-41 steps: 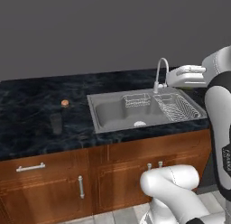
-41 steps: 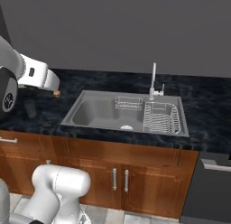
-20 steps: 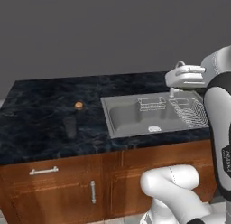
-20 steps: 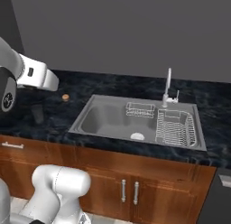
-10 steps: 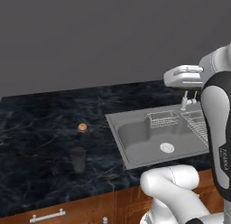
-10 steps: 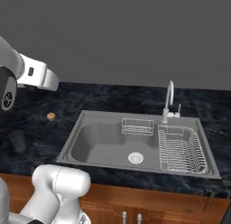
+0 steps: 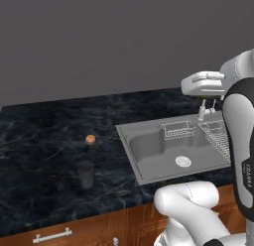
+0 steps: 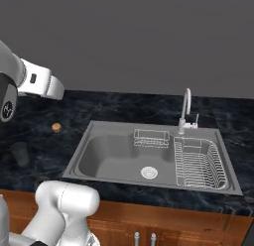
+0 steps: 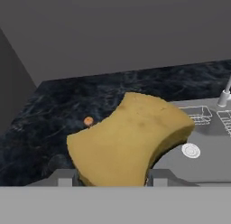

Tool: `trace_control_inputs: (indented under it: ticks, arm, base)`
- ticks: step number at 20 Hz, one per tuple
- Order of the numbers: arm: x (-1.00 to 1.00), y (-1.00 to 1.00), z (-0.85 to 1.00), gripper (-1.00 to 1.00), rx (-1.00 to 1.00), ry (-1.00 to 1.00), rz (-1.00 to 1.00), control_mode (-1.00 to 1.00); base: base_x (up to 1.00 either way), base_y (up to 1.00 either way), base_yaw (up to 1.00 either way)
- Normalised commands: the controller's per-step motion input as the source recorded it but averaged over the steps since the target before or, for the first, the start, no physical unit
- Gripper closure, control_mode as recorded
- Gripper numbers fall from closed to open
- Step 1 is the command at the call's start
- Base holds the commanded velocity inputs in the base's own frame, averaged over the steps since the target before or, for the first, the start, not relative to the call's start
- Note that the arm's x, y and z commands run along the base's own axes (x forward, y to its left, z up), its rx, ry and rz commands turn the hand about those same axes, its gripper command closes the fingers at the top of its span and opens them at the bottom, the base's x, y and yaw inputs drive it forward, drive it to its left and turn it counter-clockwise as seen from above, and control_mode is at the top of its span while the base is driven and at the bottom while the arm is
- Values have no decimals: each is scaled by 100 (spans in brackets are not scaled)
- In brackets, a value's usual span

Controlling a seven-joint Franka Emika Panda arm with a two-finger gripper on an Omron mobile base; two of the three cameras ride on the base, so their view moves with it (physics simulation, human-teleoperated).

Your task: Open the cabinet. Pick the sponge and place it next to the sink. Then close the cabinet.

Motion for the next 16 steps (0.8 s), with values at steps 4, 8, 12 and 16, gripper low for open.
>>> trace_control_inputs:
  ticks: [4, 8, 12, 16]
  arm:
    - [0, 0, 0, 100, 0, 0, 0, 100]
    - [0, 22, -7, 100, 0, 0, 0, -100]
    - [5, 52, -14, 100, 0, 10, 0, -100]
    - [8, 37, -4, 100, 0, 16, 0, -100]
  base:
    - [0, 0, 0]
    - [0, 0, 0]
    - [0, 0, 0]
    - [0, 0, 0]
